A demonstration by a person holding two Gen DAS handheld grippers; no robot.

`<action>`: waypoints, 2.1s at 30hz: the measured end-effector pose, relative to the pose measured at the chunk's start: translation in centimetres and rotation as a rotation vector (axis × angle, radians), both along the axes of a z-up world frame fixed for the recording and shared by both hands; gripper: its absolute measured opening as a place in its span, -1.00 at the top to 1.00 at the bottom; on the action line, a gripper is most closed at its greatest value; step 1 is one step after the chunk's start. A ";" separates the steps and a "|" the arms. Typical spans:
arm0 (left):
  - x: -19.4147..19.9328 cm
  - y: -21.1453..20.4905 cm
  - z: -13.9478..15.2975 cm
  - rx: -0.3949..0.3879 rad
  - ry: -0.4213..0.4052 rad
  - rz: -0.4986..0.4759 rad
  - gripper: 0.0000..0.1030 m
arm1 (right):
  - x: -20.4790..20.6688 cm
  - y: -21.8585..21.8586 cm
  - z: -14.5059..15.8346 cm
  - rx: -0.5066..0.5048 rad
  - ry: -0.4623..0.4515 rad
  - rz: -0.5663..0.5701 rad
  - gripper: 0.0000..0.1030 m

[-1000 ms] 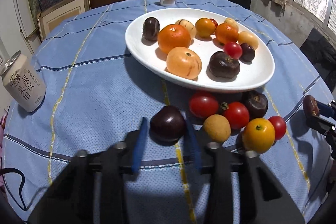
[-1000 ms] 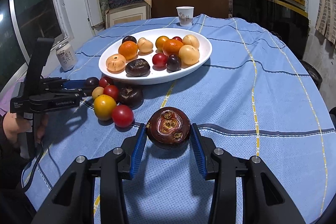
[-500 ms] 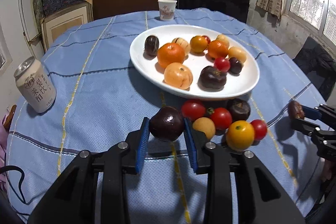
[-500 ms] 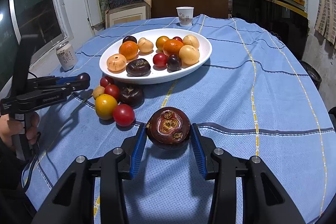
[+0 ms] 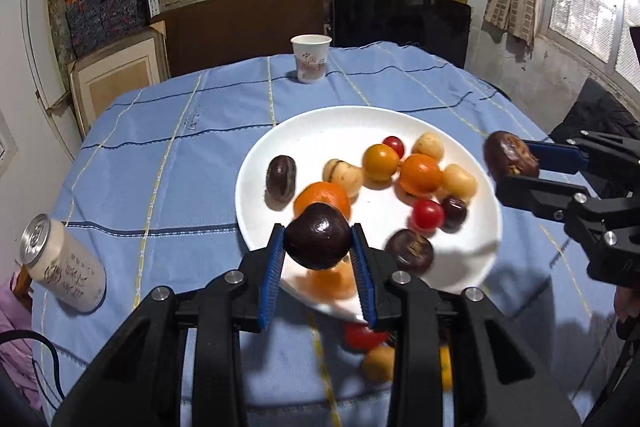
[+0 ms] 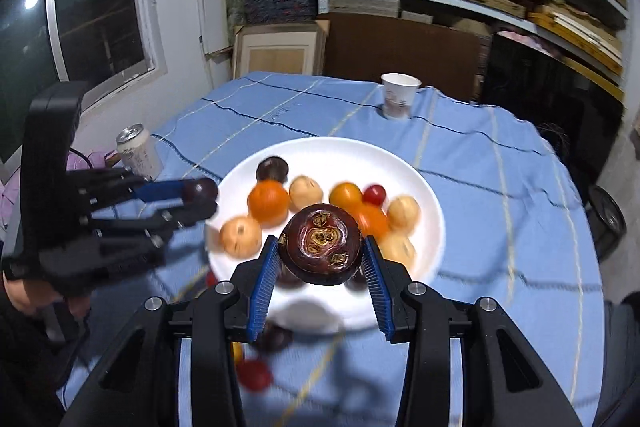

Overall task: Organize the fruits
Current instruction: 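Carry the dark plum onto the plate with the left tool while the right tool carries the brown fruit there, then grasp a yellow-orange tomato with the left tool while the right tool grasps a red tomato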

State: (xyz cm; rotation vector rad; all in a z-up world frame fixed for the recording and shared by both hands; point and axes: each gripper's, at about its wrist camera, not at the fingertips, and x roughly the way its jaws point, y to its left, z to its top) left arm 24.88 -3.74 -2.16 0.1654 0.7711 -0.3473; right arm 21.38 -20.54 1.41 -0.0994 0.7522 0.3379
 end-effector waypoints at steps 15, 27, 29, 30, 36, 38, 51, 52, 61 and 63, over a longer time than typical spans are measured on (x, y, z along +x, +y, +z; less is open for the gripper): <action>0.7 1.9 -0.7 -0.064 0.023 0.063 -0.41 | 0.3 0.3 -2.0 -0.012 0.008 -0.024 -0.12; -7.9 2.9 -4.7 -0.024 0.134 -0.040 -0.62 | -9.8 2.5 -7.7 -0.137 0.086 0.129 -0.12; -8.6 2.6 -5.2 -0.008 0.139 -0.051 -0.62 | -10.1 3.0 -8.1 -0.155 0.077 0.130 -0.09; -8.8 2.5 -5.3 -0.005 0.140 -0.053 -0.62 | -9.9 3.3 -8.2 -0.156 0.077 0.126 -0.06; -9.7 2.4 -5.5 -0.015 0.150 -0.059 -0.62 | -8.5 4.0 -9.4 -0.150 0.117 0.113 0.44; -10.1 1.9 -5.3 -0.014 0.147 -0.073 -0.62 | -8.8 3.7 -9.0 -0.129 0.105 0.099 0.44; -10.6 -4.8 -5.8 0.016 0.100 -0.109 -0.33 | -13.1 -2.7 -8.5 -0.012 0.090 -0.099 0.44; -10.5 -5.1 -5.9 0.020 0.100 -0.110 -0.30 | -13.2 -2.7 -8.8 -0.010 0.102 -0.097 0.44; -9.5 -5.7 -6.5 -0.012 0.122 -0.103 0.29 | -13.6 -3.1 -8.7 0.020 0.088 -0.096 0.44; -9.6 -5.4 -6.3 -0.022 0.111 -0.095 0.29 | -13.6 -3.2 -8.7 0.025 0.089 -0.098 0.44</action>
